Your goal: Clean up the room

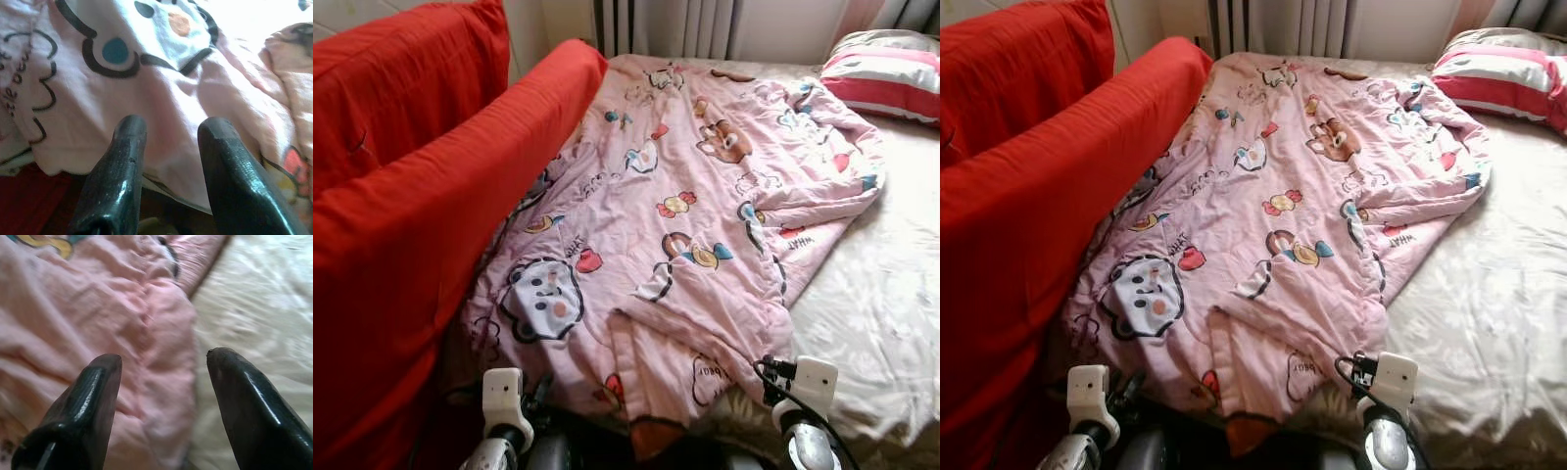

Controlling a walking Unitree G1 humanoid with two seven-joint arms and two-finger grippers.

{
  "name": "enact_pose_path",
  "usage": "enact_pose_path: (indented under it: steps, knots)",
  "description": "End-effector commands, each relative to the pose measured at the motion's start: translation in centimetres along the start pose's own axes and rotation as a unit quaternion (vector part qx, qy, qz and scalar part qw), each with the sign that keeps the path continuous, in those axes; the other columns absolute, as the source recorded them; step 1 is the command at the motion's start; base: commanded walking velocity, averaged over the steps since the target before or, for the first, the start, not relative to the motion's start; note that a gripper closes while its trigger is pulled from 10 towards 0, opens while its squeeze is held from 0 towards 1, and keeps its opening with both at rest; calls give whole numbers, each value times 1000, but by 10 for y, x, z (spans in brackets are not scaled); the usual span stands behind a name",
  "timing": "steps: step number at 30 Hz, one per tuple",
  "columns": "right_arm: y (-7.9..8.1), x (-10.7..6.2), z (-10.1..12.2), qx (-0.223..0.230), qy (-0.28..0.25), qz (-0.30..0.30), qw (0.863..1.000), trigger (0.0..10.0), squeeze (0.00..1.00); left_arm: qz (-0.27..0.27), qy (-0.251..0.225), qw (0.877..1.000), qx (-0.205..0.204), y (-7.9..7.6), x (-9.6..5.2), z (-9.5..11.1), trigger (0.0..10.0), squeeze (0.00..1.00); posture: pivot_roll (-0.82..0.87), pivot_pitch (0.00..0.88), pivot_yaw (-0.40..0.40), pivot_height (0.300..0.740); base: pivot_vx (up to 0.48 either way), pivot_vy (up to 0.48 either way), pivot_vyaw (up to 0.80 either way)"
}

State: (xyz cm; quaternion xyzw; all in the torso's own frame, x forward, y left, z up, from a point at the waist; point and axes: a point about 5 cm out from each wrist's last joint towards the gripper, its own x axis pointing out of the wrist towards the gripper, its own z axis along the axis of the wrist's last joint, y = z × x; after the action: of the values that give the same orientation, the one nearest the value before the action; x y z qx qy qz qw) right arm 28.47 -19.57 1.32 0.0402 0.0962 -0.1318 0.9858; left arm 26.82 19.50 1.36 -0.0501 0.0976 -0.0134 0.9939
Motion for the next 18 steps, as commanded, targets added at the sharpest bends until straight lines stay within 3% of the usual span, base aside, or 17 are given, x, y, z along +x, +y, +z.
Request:
enact_pose_path:
  steps: [1, 9, 18]
  knots:
    - [-5, -4, -8, -6, 16, -7, 1000, 10000, 0, 2, 7, 1000, -1, 0, -2, -4, 10000, 0, -43, 224, 40, 600, 259, 0, 0]
    - [-5, -5, -11, -6, 24, -4, 1000, 10000, 0, 5, 4, 1000, 0, 1, -2, -4, 10000, 0, -43, 222, 40, 600, 0, 0, 0]
    - [-2, -11, -25, -16, 70, 22, 997, 10000, 0, 4, 3, 1000, 1, 1, -2, -3, 10000, 0, -43, 214, 43, 600, 0, 0, 0]
